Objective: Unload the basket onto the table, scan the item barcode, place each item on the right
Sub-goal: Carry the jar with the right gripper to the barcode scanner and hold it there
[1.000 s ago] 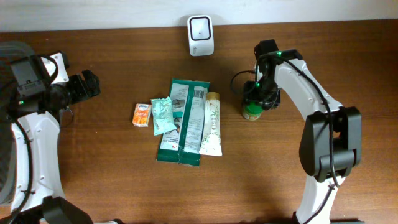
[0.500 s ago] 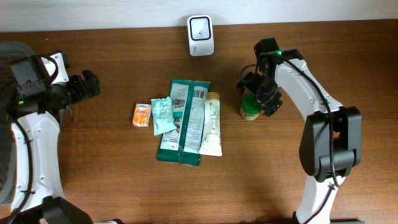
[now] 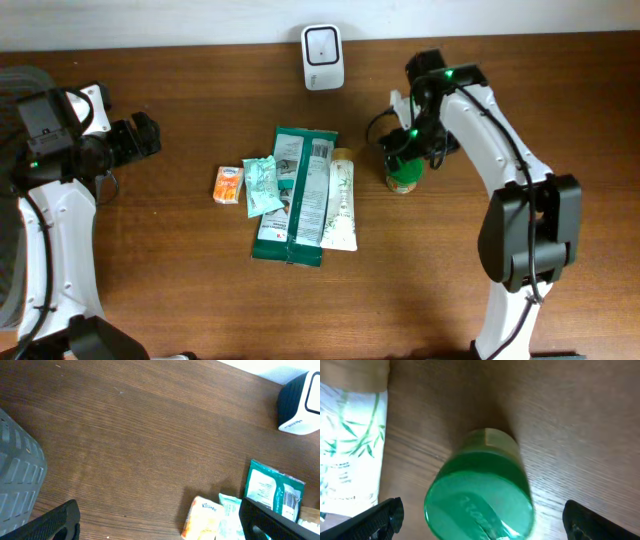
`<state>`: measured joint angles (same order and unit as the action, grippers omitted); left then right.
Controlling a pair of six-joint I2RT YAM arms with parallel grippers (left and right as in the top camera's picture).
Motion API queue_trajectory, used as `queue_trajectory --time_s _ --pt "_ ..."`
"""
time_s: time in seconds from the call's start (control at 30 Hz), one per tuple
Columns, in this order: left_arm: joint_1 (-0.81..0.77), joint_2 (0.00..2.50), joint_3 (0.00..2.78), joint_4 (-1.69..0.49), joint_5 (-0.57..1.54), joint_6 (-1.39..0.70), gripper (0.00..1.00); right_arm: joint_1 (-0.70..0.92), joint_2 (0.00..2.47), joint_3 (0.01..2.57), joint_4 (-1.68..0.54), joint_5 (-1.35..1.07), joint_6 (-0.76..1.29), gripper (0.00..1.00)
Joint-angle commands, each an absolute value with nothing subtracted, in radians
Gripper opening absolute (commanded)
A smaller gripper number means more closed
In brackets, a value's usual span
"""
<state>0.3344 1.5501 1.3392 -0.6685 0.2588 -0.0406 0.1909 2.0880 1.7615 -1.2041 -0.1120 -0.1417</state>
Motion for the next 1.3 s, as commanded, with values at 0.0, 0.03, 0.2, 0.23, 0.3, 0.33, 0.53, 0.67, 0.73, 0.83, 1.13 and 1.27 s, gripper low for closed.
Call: queue_trajectory --time_s 0.0,0.03,0.2,0.23,0.3,0.33,0.53,0.67,0.73,0.83,1.13,1.27 --pt "0.341 1.533 1.359 -0.667 0.273 -0.021 0.99 0.196 2.085 1.737 -1.192 -0.094 -0.148 0.98" --pt "0.341 1.533 1.359 -0.667 0.273 -0.021 0.99 0.196 2.085 1.736 -1.188 -0.093 -0.141 0.98" --pt "0.341 1.533 1.359 -0.668 0.273 -0.021 0.99 0.196 2.085 1.683 -1.124 -0.096 -0.122 0.99" --pt "0.341 1.533 1.359 -0.667 0.273 -0.021 0.99 0.196 2.085 1.683 -1.122 -0.096 -0.122 0.99" --pt "0.341 1.533 1.359 -0.667 0.273 -0.021 0.99 0.195 2.085 1.683 -1.118 -0.094 -0.123 0.99" --pt "0.341 1.533 1.359 -0.667 0.273 -0.021 0.99 0.195 2.085 1.683 -1.118 -0.093 -0.123 0.96" --pt "0.341 1.533 1.359 -0.668 0.273 -0.021 0.99 0.195 2.084 1.683 -1.118 -0.093 -0.122 0.71" --pt "0.341 1.533 1.359 -0.668 0.273 -0.021 0.99 0.195 2.084 1.685 -1.118 -0.097 -0.096 0.63" --pt "0.341 1.533 1.359 -0.668 0.273 -0.021 0.99 0.195 2.084 1.685 -1.12 -0.098 -0.087 0.59" --pt "0.341 1.533 1.359 -0.667 0.273 -0.021 0.99 0.195 2.082 1.711 -1.148 -0.134 -0.058 0.59" --pt "0.341 1.533 1.359 -0.667 0.273 -0.021 0.99 0.195 2.081 2.114 -1.468 -0.876 -0.412 0.59" --pt "0.341 1.533 1.359 -0.667 0.273 -0.021 0.99 0.195 2.08 2.269 -1.612 -1.065 -0.548 0.59"
